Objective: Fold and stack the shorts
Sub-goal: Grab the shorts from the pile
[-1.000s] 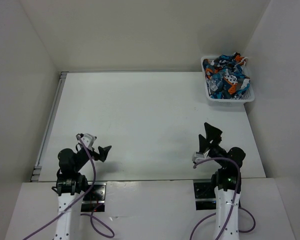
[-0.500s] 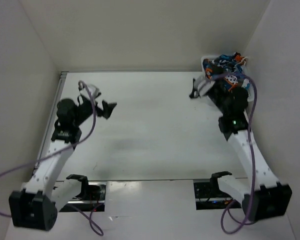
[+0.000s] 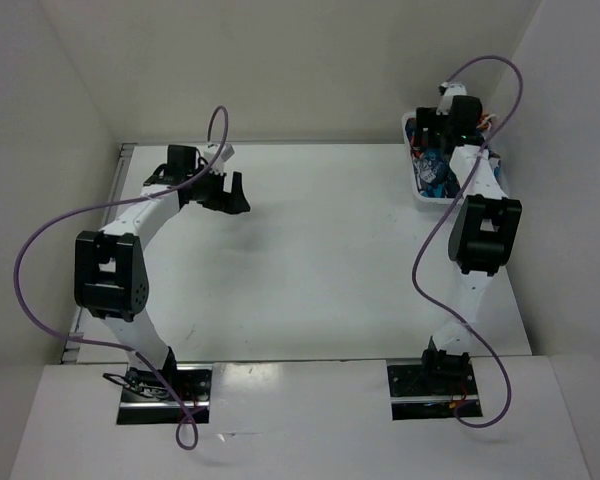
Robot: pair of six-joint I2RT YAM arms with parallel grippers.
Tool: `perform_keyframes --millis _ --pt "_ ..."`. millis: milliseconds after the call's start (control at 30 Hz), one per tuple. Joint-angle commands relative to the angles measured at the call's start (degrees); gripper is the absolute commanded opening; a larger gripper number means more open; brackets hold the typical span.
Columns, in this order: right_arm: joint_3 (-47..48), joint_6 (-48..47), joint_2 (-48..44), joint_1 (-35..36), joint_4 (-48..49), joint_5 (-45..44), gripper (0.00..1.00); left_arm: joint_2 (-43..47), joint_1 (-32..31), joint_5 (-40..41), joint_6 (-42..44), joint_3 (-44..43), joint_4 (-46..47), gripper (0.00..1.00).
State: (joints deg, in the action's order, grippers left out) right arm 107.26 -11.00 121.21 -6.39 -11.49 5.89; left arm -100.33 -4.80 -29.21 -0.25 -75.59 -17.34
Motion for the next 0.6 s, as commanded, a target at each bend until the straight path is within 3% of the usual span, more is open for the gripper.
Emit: perform_keyframes --millis 0,100,233,367,467,500,567 --pt "9.00 17.24 2.70 -3.71 -5.83 -0.52 0.98 -0.30 0.32 -2.60 0.25 -5.87 -1.11 1.00" --pt "10.51 18.82 5.35 -3.19 -5.83 -2.54 0.98 -1.71 -0.91 -2.08 0.25 -6.67 -2.16 1.00" --pt "9.20 19.44 8.16 -3.19 -5.21 -14.82 0.98 -2.76 -1.96 -0.76 0.25 -7.38 -4.36 1.00" --pt "8.49 17.42 8.96 -3.19 -5.21 -8.91 0.90 -2.76 -1.97 -0.76 0.25 -7.90 -4.37 1.00" --pt "7.87 17.42 9.49 -3.19 -5.83 -4.93 0.58 -2.76 -3.19 -0.76 0.25 -7.90 -4.89 1.00" --pt "7.87 17.42 9.49 -3.19 -5.83 -4.92 0.28 -2.76 -3.20 -0.76 0.25 -8.51 -5.68 1.00" --pt "9.27 18.73 8.00 -3.19 -6.36 -8.07 0.04 -2.15 -3.72 -1.29 0.25 -9.13 -6.47 1.00"
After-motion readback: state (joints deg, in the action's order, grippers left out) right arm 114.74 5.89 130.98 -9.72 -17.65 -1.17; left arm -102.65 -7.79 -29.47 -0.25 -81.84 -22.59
